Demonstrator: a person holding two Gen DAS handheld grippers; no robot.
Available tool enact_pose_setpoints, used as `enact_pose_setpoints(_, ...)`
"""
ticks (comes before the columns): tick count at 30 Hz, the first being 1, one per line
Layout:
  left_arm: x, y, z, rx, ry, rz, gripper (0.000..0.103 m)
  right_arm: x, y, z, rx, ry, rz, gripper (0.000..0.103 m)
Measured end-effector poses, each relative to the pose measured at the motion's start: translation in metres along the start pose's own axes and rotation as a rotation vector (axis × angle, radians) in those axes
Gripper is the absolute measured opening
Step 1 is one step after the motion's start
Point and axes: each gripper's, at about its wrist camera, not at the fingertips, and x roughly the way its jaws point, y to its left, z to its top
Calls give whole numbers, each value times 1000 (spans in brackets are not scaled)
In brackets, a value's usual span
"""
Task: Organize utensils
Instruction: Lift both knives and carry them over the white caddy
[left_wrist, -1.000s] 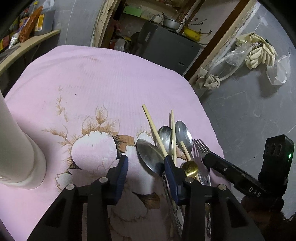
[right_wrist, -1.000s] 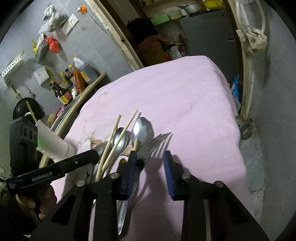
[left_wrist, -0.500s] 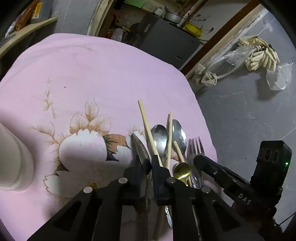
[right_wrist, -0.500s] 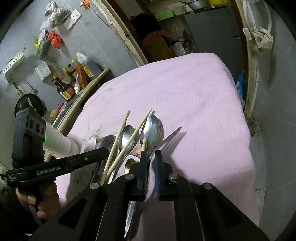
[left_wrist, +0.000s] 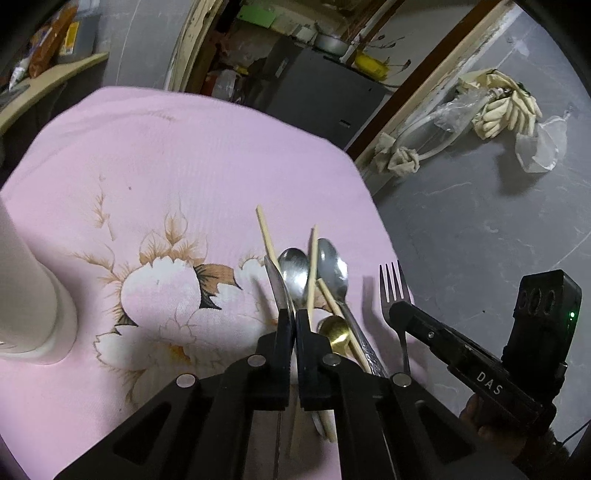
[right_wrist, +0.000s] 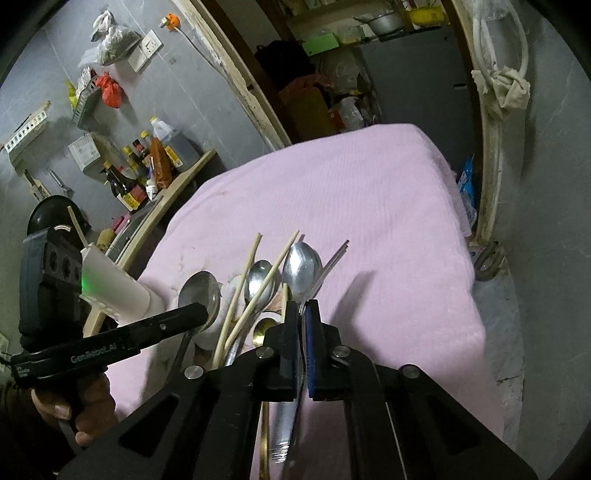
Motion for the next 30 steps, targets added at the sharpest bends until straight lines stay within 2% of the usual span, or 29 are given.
enact_pose_setpoints(12, -46, -13, -5, 67, -77, -34, 3, -34, 26, -3, -33, -72, -58, 3)
enact_pose_setpoints(30, -120, -5, -8, 123, -121, -98, 3, -103, 78, -14, -13, -295, -130, 3)
